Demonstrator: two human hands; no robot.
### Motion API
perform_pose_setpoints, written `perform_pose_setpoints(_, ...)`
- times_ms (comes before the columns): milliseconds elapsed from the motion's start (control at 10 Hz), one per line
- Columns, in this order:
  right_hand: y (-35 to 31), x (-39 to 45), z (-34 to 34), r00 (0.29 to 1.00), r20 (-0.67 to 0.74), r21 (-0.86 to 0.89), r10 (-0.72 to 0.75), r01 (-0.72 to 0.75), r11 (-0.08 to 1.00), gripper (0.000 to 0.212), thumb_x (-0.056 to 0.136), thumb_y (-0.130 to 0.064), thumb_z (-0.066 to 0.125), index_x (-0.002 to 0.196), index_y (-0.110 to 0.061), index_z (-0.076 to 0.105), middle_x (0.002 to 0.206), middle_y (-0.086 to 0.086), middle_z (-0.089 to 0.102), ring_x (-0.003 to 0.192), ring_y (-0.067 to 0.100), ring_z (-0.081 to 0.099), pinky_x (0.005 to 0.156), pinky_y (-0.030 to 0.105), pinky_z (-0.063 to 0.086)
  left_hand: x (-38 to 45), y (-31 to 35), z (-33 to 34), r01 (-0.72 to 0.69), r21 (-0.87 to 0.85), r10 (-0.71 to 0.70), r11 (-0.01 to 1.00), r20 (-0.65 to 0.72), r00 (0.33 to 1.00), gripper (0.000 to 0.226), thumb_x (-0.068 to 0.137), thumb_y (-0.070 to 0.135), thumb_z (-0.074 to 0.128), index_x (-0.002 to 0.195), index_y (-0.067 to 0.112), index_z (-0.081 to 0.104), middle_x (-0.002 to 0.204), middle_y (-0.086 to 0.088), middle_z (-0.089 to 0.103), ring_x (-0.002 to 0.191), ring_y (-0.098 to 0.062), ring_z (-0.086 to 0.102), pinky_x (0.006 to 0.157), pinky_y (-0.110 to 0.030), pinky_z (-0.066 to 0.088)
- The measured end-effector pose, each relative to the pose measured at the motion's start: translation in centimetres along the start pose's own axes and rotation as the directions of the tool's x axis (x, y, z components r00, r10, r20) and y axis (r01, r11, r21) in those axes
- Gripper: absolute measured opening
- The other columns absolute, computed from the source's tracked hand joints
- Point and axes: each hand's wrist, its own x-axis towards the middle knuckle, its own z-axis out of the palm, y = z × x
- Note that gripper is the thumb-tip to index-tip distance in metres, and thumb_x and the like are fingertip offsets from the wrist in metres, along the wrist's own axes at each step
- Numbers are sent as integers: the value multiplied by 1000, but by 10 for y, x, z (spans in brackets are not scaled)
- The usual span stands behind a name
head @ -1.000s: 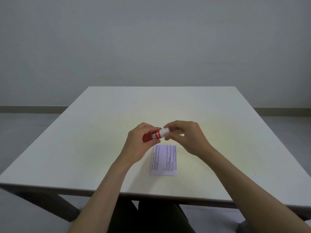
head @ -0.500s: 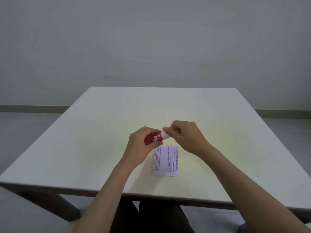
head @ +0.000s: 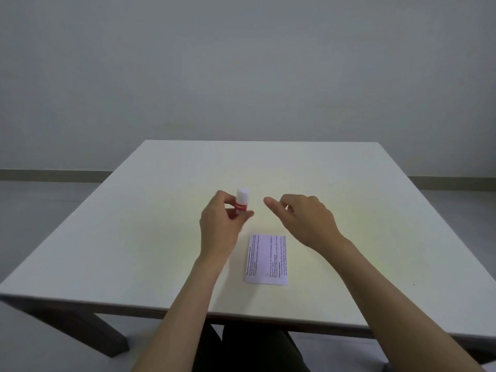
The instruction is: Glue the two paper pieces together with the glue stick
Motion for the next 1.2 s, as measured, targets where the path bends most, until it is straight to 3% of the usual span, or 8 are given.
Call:
perform_pose_setpoints(100, 11, -7, -1, 999, -5, 85, 38, -38, 996, 45, 87, -62, 37, 67, -25, 52, 50, -6, 51, 54, 14, 49, 50, 26, 32, 24, -2, 1, 53, -9, -54, 999, -86, 995, 35, 71, 20, 79, 85, 12, 48, 79, -7, 70, 66, -22, 69, 71, -42, 53)
perform_pose_setpoints(200, 20, -16, -3, 996, -12, 133, 85, -82, 988, 46, 90, -55, 38, 78, -17, 61, 61, 6, 64, 65, 26, 59, 54, 27, 37, 44, -5, 5, 76, 6, -75, 997, -99, 992, 35, 72, 20, 78, 86, 9, 48, 82, -10, 69, 75, -28, 67, 73, -45, 52)
perform_pose_setpoints(500, 34, -27, -8, 989, 1, 178, 145, -143, 974, 42, 94, -47, 39, 83, -14, 63, 68, 10, 67, 67, 32, 60, 65, 39, 51, 60, -25, 22, 112, 29, -109, 993, -91, 990, 36, 71, 17, 79, 83, 8, 46, 88, -7, 61, 81, -29, 60, 66, -33, 41)
perform_pose_setpoints(1100, 33, -26, 2, 993, 39, 160, 110, -115, 980, 26, 94, -41, 42, 90, -21, 58, 65, 3, 67, 64, 25, 59, 57, 28, 40, 51, -43, 23, 174, 42, -171, 984, -66, 983, 39, 70, 16, 79, 84, 11, 43, 91, -9, 64, 81, -29, 61, 64, -32, 40)
perform_pose_setpoints(1200, 28, -24, 13, 994, 52, 111, 91, -96, 989, 25, 94, -40, 42, 107, -23, 56, 83, 1, 68, 77, 22, 61, 67, 32, 47, 53, -42, 21, 172, 44, -172, 984, -20, 985, 48, 67, 20, 83, 94, 11, 44, 101, -10, 63, 90, -30, 63, 69, -36, 46)
